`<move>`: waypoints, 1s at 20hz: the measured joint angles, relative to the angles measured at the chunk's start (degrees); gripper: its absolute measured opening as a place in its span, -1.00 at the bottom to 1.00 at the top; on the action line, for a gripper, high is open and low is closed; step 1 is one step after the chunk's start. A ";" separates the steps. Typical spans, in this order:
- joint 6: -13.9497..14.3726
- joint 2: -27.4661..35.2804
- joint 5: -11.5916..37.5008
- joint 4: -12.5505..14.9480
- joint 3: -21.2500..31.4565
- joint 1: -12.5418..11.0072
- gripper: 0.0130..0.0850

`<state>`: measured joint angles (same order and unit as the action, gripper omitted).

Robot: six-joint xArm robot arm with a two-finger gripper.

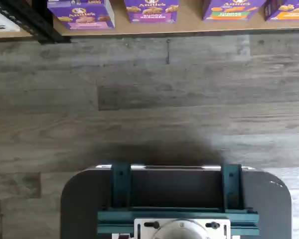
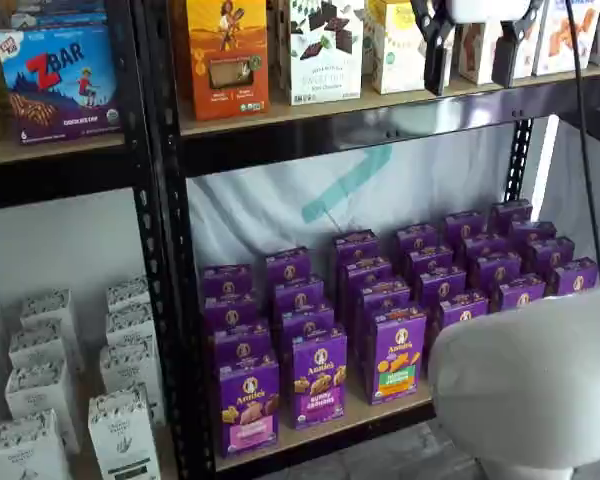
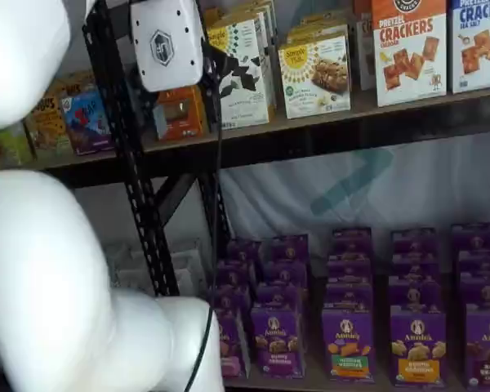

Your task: Pick up the purple box with a pink patch in the middle, on the bottom shelf, the first box from the left

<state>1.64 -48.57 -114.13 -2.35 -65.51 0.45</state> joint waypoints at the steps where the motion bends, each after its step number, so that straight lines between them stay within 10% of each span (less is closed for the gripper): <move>1: 0.31 -0.30 0.52 0.66 0.26 0.58 1.00; 20: 3.99 -1.76 11.88 1.06 10.55 4.50 1.00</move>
<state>5.63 -50.33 -102.25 -1.28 -54.97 4.95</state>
